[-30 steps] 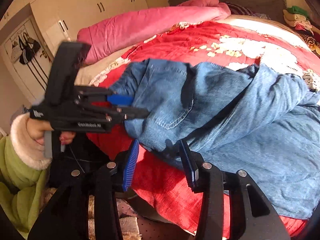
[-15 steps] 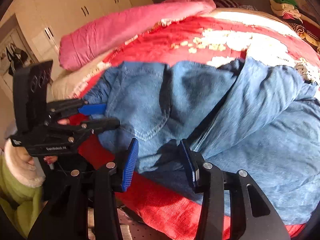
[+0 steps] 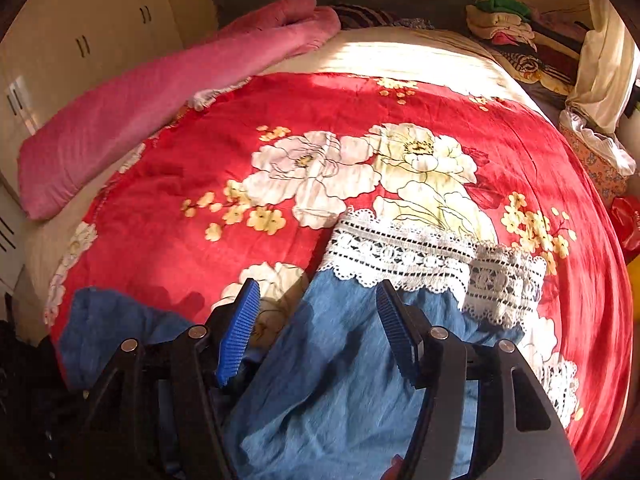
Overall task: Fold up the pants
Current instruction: 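Grasp the white lace hem with the right tool and lift it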
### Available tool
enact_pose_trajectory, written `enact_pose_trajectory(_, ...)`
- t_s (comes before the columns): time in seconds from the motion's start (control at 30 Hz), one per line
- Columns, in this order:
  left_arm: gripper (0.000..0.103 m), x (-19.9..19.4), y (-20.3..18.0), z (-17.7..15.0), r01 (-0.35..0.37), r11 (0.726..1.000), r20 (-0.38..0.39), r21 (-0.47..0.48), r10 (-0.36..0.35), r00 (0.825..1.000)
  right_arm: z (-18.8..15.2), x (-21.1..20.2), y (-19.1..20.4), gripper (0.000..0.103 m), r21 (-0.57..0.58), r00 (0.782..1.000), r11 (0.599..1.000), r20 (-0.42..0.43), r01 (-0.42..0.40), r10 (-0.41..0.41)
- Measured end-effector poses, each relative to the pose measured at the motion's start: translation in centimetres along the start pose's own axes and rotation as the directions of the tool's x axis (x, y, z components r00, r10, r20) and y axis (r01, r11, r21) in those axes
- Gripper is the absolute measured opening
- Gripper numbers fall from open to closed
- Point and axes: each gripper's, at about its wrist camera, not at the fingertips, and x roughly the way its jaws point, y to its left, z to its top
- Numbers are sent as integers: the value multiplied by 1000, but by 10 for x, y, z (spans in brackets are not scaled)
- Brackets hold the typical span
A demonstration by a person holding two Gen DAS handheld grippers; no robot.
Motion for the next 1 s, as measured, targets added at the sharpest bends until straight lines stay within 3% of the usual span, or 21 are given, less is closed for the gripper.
enact_pose_trajectory(0.03, 40, 7, 3, -2, 6, 1000, -13, -12, -6, 1000, 6, 11, 1, 59, -9, 1000, 1000, -23, 22, -22)
enact_pose_trajectory(0.3, 17, 40, 19, -13, -7, 998, -65, -68, 3, 998, 37, 94, 1, 58, -75, 973, 983, -151, 166, -176)
enact_pose_trajectory(0.4, 6, 40, 23, -10, -7, 996, -67, -83, 1, 998, 38, 113, -3, 33, -71, 960, 976, -178, 208, -218)
enact_pose_trajectory(0.43, 4, 41, 24, -10, -5, 996, -68, -89, -1, 998, 38, 114, -7, 19, -60, 962, 976, -167, 210, -218)
enact_pose_trajectory(0.47, 3, 40, 22, -8, -3, 996, -67, -91, -3, 998, 37, 110, -12, 11, -37, 967, 979, -149, 201, -204)
enact_pose_trajectory(0.6, 2, 36, 21, -2, -9, 997, -58, -82, 4, 998, 33, 66, -53, 9, 162, 998, 986, -57, 44, -35)
enact_pose_trajectory(0.7, 2, 29, 16, 6, -26, 998, -34, -61, 24, 999, 19, 14, -87, 9, 264, 999, 963, 38, -46, 37)
enact_pose_trajectory(0.83, 2, 19, 6, 14, -49, 998, -6, -25, 49, 999, -15, -55, -131, 9, 363, 989, 927, 141, -96, 47)
enact_pose_trajectory(1.0, 2, 21, -8, 8, -55, 997, -36, 53, 57, 998, -80, -110, -169, 9, 434, 983, 895, 185, -99, 19)
